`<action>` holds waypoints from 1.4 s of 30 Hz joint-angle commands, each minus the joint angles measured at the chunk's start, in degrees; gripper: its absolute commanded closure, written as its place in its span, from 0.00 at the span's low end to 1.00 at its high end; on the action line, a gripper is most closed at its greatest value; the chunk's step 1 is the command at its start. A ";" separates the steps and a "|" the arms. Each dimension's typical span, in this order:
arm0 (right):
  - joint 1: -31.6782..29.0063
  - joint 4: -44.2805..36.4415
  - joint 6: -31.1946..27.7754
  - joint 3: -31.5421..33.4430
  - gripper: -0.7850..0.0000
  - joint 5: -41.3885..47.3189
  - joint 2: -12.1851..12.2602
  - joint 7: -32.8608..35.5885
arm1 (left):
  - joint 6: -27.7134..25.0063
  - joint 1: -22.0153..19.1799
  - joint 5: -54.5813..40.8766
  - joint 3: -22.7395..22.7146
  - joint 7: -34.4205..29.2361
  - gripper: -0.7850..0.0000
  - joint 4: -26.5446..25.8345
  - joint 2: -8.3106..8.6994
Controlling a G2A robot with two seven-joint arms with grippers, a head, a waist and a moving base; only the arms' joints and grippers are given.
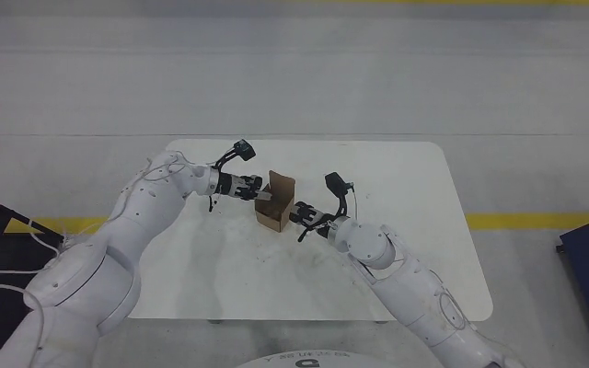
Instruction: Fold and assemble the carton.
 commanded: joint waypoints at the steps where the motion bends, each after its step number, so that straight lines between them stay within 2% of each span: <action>1: 0.00 0.00 0.00 0.00 1.00 0.00 0.00 0.00 | 0.25 -0.01 0.40 0.29 -0.25 0.44 0.26 -0.48; 4: 0.00 0.00 0.00 0.00 1.00 0.00 0.00 0.00 | 0.90 -0.07 1.27 0.63 0.00 0.46 0.80 -1.15; 8: 0.00 0.00 0.00 0.00 1.00 0.00 0.00 0.00 | 2.30 -0.19 3.59 0.96 2.00 0.60 1.56 -1.82; 10: 0.00 0.00 0.00 0.00 1.00 0.00 0.00 0.00 | 3.01 -0.18 5.16 1.04 3.75 0.76 1.88 -2.00; 11: 0.00 0.00 0.00 0.00 1.00 0.00 0.00 0.00 | 3.59 -0.21 6.00 1.04 4.73 0.90 2.07 -2.04; 12: 0.00 0.00 0.00 0.00 1.00 0.00 0.00 0.00 | 4.72 -0.26 7.13 1.10 5.78 1.00 2.25 -2.08; 17: 0.00 0.00 0.00 0.00 1.00 0.00 0.00 0.00 | 9.47 0.42 11.66 1.60 8.72 1.00 1.14 -2.32; 20: 0.00 0.00 0.00 0.00 1.00 0.00 0.00 0.00 | 9.75 0.77 12.90 1.51 9.33 1.00 -0.40 -2.32; 23: 0.00 0.00 0.00 0.00 1.00 0.00 0.00 0.00 | 7.65 1.14 13.01 0.96 9.70 1.00 -1.44 -2.00; 26: 0.00 0.00 0.00 0.00 1.00 0.00 0.00 0.00 | 3.09 1.53 11.98 -0.03 9.74 1.00 -1.84 -1.34; 27: 0.00 0.00 0.00 0.00 1.00 0.00 0.00 0.00 | 1.23 1.65 11.45 -0.42 9.60 0.90 -1.86 -1.06; 28: 0.00 0.00 0.00 0.00 1.00 0.00 0.00 0.00 | -0.66 1.83 10.82 -0.82 9.45 0.66 -1.84 -0.75; 30: 0.00 0.00 0.00 0.00 1.00 0.00 0.00 0.00 | -3.34 2.14 9.94 -1.47 8.85 0.53 -1.93 -0.11; 32: 0.00 0.00 0.00 0.00 1.00 0.00 0.00 0.00 | -3.34 3.02 8.12 -1.87 7.46 0.08 -3.94 0.65; 33: 0.00 0.00 0.00 0.00 1.00 0.00 0.00 0.00 | -3.34 3.23 7.23 -2.22 6.75 0.00 -4.58 1.19; 42: 0.00 0.00 0.00 0.00 1.00 0.00 0.00 0.00 | -3.34 5.73 2.76 -6.20 4.60 0.00 -10.76 6.64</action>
